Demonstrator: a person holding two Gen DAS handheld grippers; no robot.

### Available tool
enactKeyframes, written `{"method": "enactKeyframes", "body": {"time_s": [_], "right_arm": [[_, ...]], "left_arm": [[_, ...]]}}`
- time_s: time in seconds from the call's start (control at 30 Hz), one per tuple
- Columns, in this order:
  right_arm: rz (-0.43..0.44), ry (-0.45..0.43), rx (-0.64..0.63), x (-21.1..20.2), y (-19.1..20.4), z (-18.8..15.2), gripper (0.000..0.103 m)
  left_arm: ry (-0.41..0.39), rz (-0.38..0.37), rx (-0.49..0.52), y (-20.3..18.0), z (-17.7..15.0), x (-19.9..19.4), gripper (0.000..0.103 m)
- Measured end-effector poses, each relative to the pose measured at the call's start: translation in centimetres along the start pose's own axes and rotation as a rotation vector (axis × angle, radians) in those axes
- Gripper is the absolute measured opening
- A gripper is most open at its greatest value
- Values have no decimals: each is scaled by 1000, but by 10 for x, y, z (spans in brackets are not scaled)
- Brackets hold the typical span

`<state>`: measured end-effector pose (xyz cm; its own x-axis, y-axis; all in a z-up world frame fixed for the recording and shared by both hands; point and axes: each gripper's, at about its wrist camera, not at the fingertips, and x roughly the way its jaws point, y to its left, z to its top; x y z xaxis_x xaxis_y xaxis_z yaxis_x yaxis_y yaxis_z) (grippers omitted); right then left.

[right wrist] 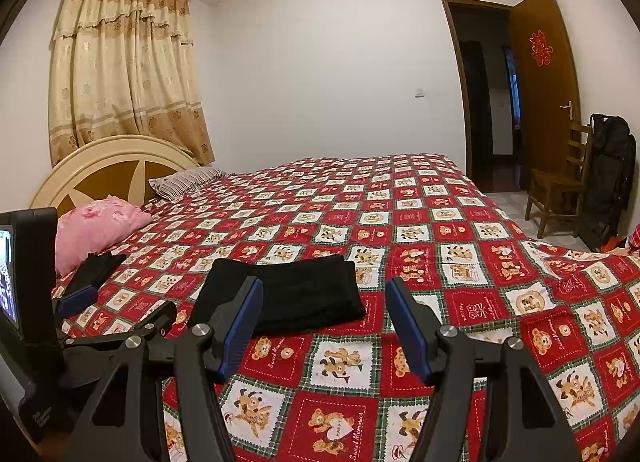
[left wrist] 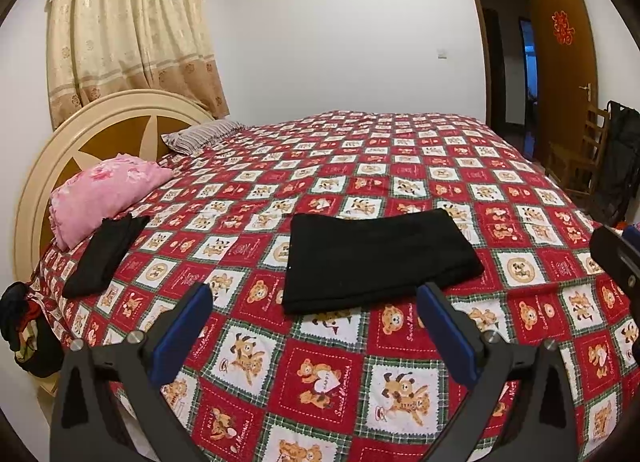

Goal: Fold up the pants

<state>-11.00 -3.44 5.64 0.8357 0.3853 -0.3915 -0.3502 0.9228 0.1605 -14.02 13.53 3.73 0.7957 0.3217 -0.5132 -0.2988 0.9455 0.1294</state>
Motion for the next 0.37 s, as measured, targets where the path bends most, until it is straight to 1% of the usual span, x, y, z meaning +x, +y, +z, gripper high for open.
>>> {"method": "enactKeyframes", "body": {"time_s": [0.1, 0.23, 0.37], "right_arm": [[0, 2, -2, 1, 1, -1, 65], [4, 4, 1, 1, 1, -2, 65], [-5, -1, 6, 1, 1, -2, 65]], "left_arm": [[13, -17, -2, 1, -3, 3, 103], [-4, -7, -2, 2, -5, 0, 103], [-1, -12, -1, 3, -3, 3, 103]]}}
